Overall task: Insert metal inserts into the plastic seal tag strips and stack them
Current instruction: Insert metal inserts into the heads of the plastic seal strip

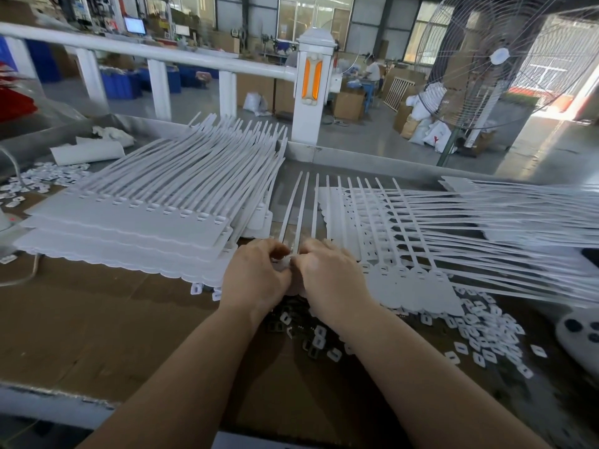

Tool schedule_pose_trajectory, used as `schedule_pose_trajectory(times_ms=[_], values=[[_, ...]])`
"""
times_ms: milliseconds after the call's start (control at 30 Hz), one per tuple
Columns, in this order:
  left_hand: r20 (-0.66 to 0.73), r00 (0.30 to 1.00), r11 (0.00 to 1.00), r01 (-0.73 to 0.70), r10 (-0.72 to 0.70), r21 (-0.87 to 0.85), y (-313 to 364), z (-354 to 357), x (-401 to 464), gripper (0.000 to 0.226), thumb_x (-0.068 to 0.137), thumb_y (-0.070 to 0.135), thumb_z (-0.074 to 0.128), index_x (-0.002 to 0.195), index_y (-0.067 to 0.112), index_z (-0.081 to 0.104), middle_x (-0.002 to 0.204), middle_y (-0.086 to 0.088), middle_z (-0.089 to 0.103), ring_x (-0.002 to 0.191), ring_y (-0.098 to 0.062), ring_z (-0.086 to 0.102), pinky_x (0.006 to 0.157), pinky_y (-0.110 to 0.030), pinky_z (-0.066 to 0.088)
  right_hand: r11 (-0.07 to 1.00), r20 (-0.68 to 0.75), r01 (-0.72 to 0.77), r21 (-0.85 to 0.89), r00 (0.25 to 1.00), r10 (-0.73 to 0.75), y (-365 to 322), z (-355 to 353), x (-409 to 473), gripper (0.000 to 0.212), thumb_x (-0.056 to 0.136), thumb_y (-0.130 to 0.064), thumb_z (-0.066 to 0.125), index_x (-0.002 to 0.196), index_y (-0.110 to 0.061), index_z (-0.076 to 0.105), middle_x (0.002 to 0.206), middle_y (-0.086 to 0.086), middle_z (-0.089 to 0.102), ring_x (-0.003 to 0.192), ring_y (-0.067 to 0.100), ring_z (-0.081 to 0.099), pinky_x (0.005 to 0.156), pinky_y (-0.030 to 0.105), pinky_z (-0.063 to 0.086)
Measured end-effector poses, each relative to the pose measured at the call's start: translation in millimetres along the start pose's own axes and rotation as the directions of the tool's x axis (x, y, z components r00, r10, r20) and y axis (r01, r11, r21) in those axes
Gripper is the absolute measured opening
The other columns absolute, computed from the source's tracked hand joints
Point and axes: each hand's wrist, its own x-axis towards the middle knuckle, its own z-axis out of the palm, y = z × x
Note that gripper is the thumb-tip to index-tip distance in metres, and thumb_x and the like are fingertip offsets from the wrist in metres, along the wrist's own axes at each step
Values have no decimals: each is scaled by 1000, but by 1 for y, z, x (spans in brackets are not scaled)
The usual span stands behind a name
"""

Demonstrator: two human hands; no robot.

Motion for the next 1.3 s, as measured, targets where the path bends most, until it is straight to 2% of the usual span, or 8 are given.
schedule_pose_trajectory(times_ms=[133, 333, 533, 800, 900, 1000, 1100, 1300], values=[[-1, 1000, 1000, 11, -11, 5, 0, 0, 0, 27, 78, 19, 68, 104, 17, 66, 102, 4, 66, 88, -3, 50, 75, -8, 32, 963, -20, -133, 234, 990, 142, 4, -1, 2, 24, 87, -6, 56, 107, -14, 68, 107, 4, 58, 104, 19, 51, 86, 26, 41], [-7, 1000, 1000, 9, -9, 13, 0, 0, 0, 27, 78, 20, 69, 105, 17, 66, 102, 4, 66, 84, 0, 47, 72, -4, 29, 929, -58, -187, 319, 975, 216, 5, -3, 6, 24, 89, -4, 53, 97, -15, 72, 97, 5, 63, 90, 22, 59, 76, 35, 50], [-5, 1000, 1000, 20, -20, -1, 1, 0, 0, 26, 77, 17, 69, 103, 18, 67, 101, 5, 66, 83, 0, 48, 70, -6, 31, 947, -44, -213, 239, 972, 230, 4, 0, 16, 18, 90, -14, 54, 99, -17, 70, 100, 4, 60, 92, 23, 58, 78, 36, 50], [-15, 1000, 1000, 12, -12, 4, 2, -1, -1, 24, 79, 18, 67, 104, 18, 67, 100, 5, 67, 82, 0, 48, 71, -4, 29, 991, -143, -107, 77, 983, 118, 7, 10, 18, 16, 92, -9, 47, 106, -10, 56, 106, 2, 54, 100, 17, 52, 76, 24, 40], [-8, 1000, 1000, 22, -22, -2, 2, -1, 0, 23, 80, 16, 65, 103, 17, 68, 101, 3, 68, 87, -6, 55, 72, -5, 30, 997, -164, -69, 37, 984, 75, 4, 11, 15, 18, 93, -8, 44, 107, -6, 56, 109, 7, 55, 103, 20, 52, 79, 27, 41], [-3, 1000, 1000, 28, -28, 1, 3, -1, 0, 23, 80, 16, 65, 103, 17, 68, 101, 2, 68, 92, -9, 57, 74, -9, 32, 999, -199, -30, -17, 980, 26, 0, 8, 13, 13, 86, -2, 52, 96, -1, 60, 99, 12, 60, 93, 25, 59, 73, 31, 46], [8, 1000, 1000, 29, -29, 7, 3, -1, -1, 22, 81, 18, 64, 103, 18, 67, 102, 3, 67, 95, -10, 55, 78, -13, 34, 1000, -91, -5, -3, 996, 5, 3, 8, 11, 21, 93, -11, 42, 108, -5, 56, 111, 8, 54, 104, 22, 50, 81, 29, 41], [11, 1000, 1000, 28, -28, -2, 3, -2, -1, 23, 80, 17, 64, 103, 18, 67, 101, 3, 66, 89, -6, 51, 76, -13, 33, 997, -29, 38, -61, 999, -40, 8, 6, 10, 24, 94, -19, 42, 107, -10, 60, 111, 2, 52, 105, 18, 46, 76, 26, 39]])
